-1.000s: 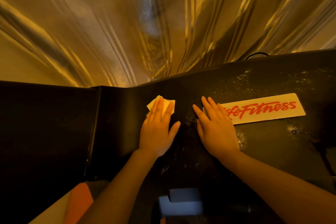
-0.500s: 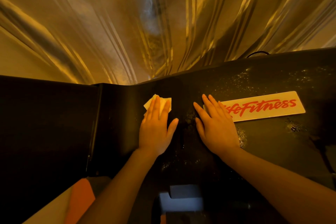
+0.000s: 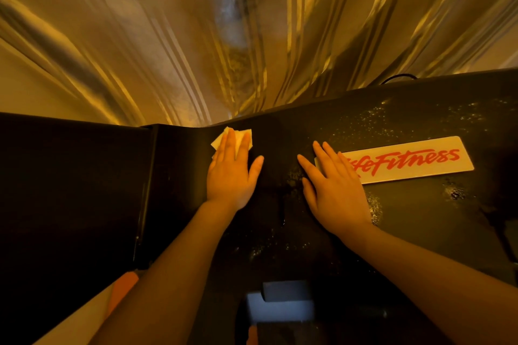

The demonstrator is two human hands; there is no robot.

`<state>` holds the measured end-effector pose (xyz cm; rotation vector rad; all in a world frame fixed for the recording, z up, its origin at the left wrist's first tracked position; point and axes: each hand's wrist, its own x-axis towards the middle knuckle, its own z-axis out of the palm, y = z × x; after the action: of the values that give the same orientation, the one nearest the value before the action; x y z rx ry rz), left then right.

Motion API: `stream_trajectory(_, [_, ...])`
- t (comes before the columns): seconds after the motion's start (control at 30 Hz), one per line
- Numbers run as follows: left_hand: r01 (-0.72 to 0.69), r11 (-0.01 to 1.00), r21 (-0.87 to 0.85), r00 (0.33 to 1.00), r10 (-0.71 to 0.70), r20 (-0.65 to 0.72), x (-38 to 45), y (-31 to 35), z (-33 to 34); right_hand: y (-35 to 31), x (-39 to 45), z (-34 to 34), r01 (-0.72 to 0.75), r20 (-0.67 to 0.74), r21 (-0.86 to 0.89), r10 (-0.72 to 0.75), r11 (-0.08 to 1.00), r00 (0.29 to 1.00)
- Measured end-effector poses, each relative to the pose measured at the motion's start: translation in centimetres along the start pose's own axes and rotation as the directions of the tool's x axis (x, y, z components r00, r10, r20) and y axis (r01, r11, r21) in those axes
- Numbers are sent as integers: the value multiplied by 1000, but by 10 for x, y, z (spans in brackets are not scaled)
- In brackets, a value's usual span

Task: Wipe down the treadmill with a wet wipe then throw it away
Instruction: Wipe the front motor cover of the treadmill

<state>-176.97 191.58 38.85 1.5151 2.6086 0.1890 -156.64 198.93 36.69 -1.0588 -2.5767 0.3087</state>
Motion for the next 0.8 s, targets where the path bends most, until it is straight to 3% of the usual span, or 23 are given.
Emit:
stream_trajectory(0.2, [42,999,-10,999,-42,6,1,6,-3,1,-1,-1,3,2,4,-3,1000,1000])
stream_trajectory(0.5, [-13,1000,18,999,14,-32,-59,-4,13,-1,0,-3,5,9,-2,-5,1000,1000])
stream_trajectory(0.8, [44,999,15,999,-44,11,-37,-9,1,-1,0,-2,9,-8,0,-9,1000,1000])
